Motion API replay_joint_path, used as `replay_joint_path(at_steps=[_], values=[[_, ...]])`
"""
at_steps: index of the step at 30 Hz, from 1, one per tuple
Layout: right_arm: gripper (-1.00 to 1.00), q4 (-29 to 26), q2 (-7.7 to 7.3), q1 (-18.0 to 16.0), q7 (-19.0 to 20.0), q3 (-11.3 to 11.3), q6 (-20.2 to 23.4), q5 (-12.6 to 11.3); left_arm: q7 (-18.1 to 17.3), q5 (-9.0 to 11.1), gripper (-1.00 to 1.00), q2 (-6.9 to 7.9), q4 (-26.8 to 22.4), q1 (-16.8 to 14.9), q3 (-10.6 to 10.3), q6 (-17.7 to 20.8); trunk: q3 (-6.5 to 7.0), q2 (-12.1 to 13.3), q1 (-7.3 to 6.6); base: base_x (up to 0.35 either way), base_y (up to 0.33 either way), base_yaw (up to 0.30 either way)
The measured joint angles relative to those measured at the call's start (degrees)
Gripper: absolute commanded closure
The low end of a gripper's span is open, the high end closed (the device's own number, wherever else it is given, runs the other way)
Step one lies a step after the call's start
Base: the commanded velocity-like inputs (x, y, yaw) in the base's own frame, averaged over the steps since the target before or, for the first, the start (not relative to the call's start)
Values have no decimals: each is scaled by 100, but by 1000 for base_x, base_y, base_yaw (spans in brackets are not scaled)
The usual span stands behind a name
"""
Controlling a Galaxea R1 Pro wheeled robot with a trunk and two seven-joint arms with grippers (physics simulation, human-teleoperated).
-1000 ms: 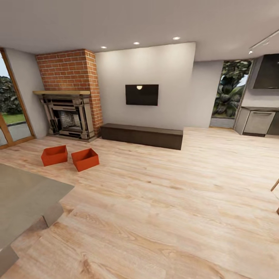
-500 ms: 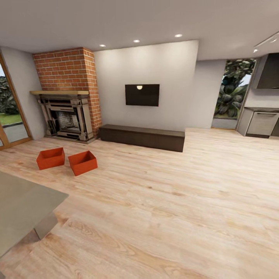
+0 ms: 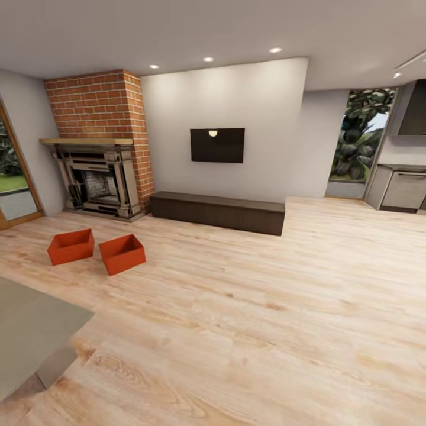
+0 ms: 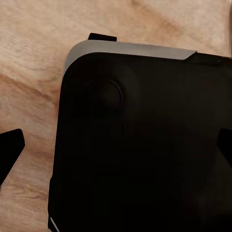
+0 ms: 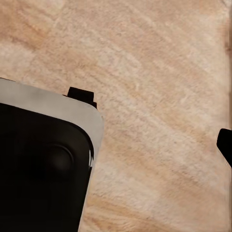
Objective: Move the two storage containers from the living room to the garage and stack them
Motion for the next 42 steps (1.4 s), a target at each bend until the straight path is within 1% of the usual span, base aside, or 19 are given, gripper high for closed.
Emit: replay_joint_path(at_steps=[10,22,31,42], values=[[-100,0,33,0,-5,5,-7,2,0,0,-100,0,-2,1,3,-16,0,0,0,323,0,2],[-100,-8,22,0,-4,-11,-12,1,0,0,-100,1,-2,1,3,-36,0,0,0,323,0,214],[-100,-8,26,0,-4,-32,-6,1,0,0,-100,0,-2,-1,4,-35,0,0,0,323,0,14],[-100,-8,-4,0,-4,-12,-8,1,0,0,-100,0,-2,-1,4,-35,0,0,0,323,0,0]])
